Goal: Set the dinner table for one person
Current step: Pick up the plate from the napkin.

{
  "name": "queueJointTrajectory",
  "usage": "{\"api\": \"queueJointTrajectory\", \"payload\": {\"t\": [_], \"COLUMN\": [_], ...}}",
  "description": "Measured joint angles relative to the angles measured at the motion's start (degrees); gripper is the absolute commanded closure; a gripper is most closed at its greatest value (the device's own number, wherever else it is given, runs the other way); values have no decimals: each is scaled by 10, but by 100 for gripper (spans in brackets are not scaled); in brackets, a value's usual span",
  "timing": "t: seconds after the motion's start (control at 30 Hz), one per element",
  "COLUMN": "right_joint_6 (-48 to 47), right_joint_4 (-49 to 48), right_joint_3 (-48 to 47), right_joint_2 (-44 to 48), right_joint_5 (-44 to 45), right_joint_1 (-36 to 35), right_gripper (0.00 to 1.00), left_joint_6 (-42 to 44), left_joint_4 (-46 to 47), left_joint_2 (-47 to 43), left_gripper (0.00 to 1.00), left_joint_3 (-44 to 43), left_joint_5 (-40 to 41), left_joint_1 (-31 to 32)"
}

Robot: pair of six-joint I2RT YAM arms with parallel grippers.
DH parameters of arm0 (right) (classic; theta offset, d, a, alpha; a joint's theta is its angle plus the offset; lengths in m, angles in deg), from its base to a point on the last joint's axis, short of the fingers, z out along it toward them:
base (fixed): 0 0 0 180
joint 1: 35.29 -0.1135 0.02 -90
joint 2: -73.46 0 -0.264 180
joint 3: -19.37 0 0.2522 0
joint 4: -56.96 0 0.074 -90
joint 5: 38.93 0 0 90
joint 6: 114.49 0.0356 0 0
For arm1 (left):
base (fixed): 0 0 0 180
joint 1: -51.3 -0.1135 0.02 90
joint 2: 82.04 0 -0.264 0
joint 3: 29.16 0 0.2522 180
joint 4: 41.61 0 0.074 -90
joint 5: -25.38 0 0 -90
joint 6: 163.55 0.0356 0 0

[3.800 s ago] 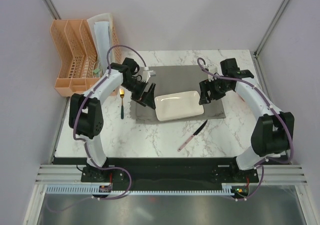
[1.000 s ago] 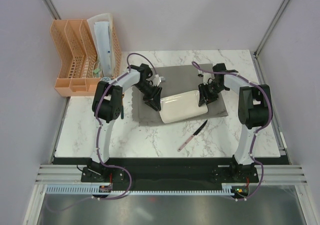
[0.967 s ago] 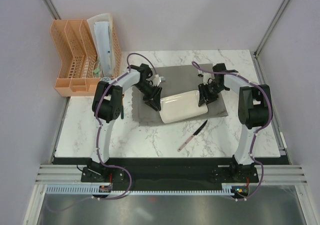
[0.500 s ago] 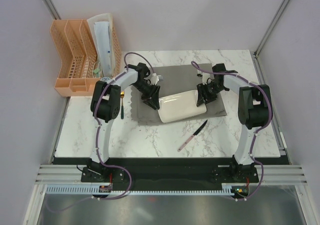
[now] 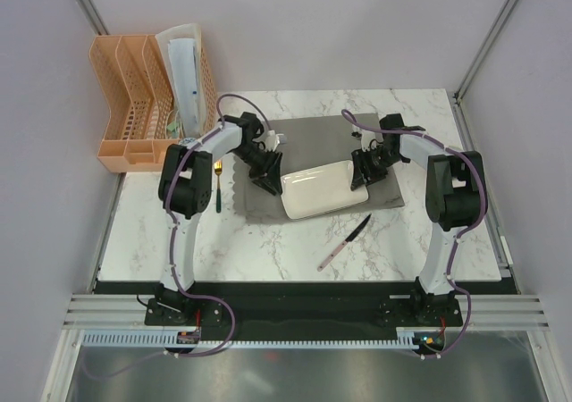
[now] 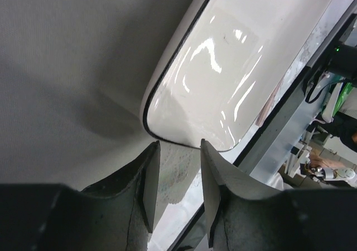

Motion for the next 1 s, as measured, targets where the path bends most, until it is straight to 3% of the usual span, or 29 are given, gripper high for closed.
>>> {"api": "queueJointTrajectory", "payload": {"t": [0.4, 0.43, 0.47, 0.5, 0.53, 0.57, 0.73, 1.0], "right_joint_6": [-3, -3, -4, -4, -5, -1, 42, 35], "right_joint_4": [-2, -2, -3, -3, -4, 0, 21, 27], "right_joint_3": [0, 0, 0, 0, 0, -1, 0, 13], "right_joint_2": [-1, -2, -2, -3, -4, -5, -16, 3], "right_joint_5": [-6, -6, -5, -5, -3, -3, -51, -47], "right_joint_1": [0, 0, 0, 0, 1, 5, 23, 23], "right_gripper": [50, 52, 56, 76, 92, 100, 100, 100], "left_joint_6": [-14, -14, -15, -16, -24, -45, -63, -49], "left_joint_4": [-5, -7, -9, -10, -12, -20, -37, -38], "left_joint_2": [71, 73, 75, 77, 80, 82, 84, 75], "left_gripper": [59, 64, 71, 91, 98, 98, 98, 98], "left_joint_3": [-75, -77, -79, -81, -82, -84, -90, -92], "left_joint_5": [-28, -29, -28, -25, -25, -34, -41, -31], "left_joint_1": [8, 8, 8, 8, 7, 2, -7, -3]}}
